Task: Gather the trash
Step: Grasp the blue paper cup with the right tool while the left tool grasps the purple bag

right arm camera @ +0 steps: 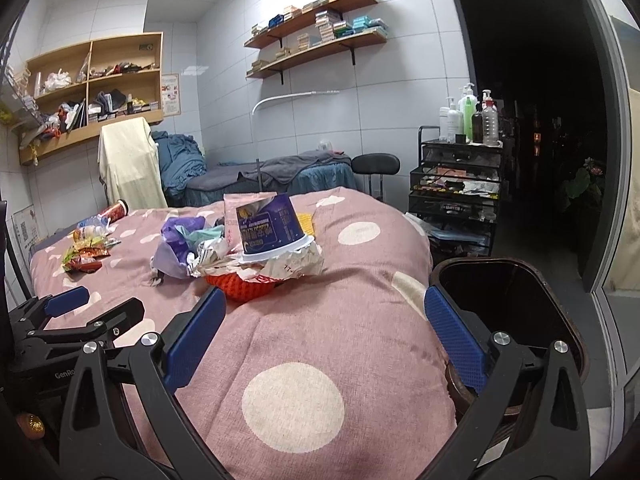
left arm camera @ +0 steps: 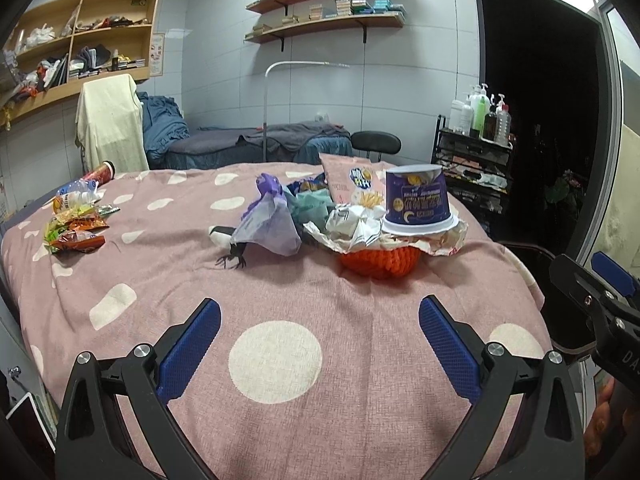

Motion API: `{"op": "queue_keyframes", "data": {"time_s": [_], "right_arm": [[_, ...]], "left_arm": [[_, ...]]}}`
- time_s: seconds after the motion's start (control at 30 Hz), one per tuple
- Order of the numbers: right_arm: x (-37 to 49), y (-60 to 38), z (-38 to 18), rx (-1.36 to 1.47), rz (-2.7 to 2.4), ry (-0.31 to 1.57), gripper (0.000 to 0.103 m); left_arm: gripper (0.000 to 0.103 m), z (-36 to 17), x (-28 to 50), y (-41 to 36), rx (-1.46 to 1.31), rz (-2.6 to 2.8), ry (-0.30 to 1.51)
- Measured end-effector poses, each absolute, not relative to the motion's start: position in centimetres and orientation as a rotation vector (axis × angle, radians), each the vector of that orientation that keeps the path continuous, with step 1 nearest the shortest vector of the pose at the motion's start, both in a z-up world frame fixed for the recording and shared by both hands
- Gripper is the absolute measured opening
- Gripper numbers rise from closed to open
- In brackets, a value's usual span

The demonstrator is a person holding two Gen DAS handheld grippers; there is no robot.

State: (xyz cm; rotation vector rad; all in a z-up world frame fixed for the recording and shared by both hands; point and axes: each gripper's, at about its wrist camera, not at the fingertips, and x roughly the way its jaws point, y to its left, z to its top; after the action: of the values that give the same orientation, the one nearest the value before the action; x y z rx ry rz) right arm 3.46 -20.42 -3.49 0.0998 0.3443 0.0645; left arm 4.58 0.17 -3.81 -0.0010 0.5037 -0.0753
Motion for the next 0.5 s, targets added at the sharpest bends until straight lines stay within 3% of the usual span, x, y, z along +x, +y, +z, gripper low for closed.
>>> {"op": "queue_keyframes", "data": {"time_s": [0.5], "right_arm": [[14.7, -17.6, -3.9, 0.038, 0.228, 0.588, 0.098]], "left_arm": [[0.098, -4.0, 11.1, 3.2, -0.103, -0.126, 0.654]]}}
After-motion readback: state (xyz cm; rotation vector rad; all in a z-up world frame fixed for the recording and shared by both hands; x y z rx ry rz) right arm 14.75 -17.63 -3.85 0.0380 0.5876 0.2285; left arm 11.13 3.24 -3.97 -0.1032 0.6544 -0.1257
